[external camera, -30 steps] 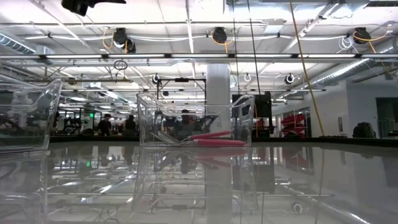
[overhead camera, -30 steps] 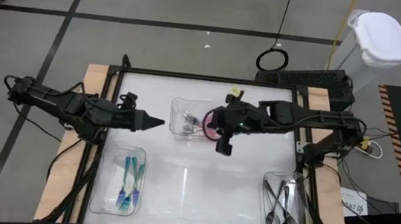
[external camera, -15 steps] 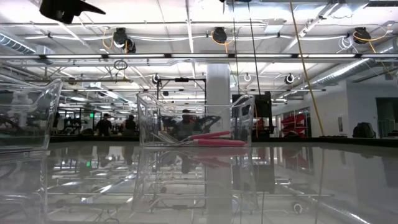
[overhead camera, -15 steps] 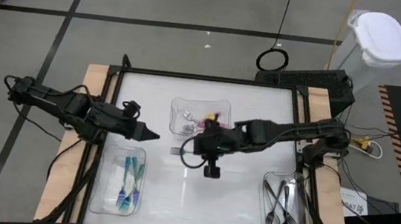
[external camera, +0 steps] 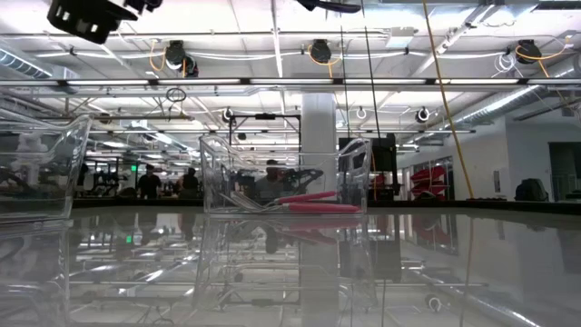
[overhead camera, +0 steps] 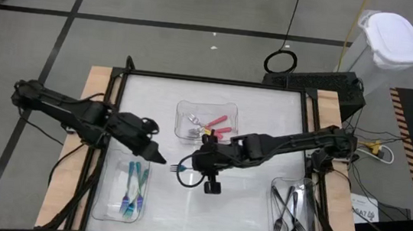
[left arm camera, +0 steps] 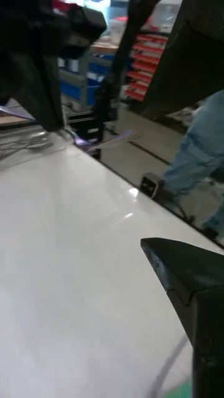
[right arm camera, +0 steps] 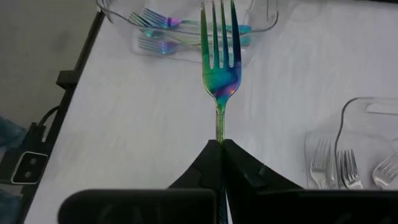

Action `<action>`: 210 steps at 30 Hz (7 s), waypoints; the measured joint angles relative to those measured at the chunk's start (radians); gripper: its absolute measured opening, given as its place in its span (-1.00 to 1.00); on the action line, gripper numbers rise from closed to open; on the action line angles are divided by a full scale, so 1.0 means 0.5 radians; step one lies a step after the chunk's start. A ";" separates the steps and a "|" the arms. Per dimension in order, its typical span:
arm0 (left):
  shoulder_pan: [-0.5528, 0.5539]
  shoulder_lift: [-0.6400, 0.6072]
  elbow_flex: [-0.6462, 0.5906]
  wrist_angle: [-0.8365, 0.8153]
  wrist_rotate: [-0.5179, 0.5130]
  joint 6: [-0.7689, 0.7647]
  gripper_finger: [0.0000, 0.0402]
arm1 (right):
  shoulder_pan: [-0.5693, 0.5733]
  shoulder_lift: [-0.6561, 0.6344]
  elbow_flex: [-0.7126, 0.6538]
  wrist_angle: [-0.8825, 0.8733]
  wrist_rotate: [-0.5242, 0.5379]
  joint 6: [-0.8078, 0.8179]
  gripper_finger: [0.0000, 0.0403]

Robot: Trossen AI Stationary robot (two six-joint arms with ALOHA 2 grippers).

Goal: Sort silverware by color (type)
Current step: Put the blue fork into the left transparent bin

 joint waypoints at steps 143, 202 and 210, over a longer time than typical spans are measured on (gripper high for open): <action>0.096 0.067 0.000 2.217 -1.593 1.774 -1.00 | -0.580 -0.200 -0.082 2.278 0.155 0.784 -0.97; -0.026 -0.539 -0.001 1.381 -1.496 1.412 0.24 | -0.505 -0.256 -0.079 1.801 0.086 0.998 -1.00; -0.022 -0.480 -0.001 1.346 -1.386 1.226 0.24 | -0.417 -0.178 -0.080 1.669 0.054 1.184 -1.00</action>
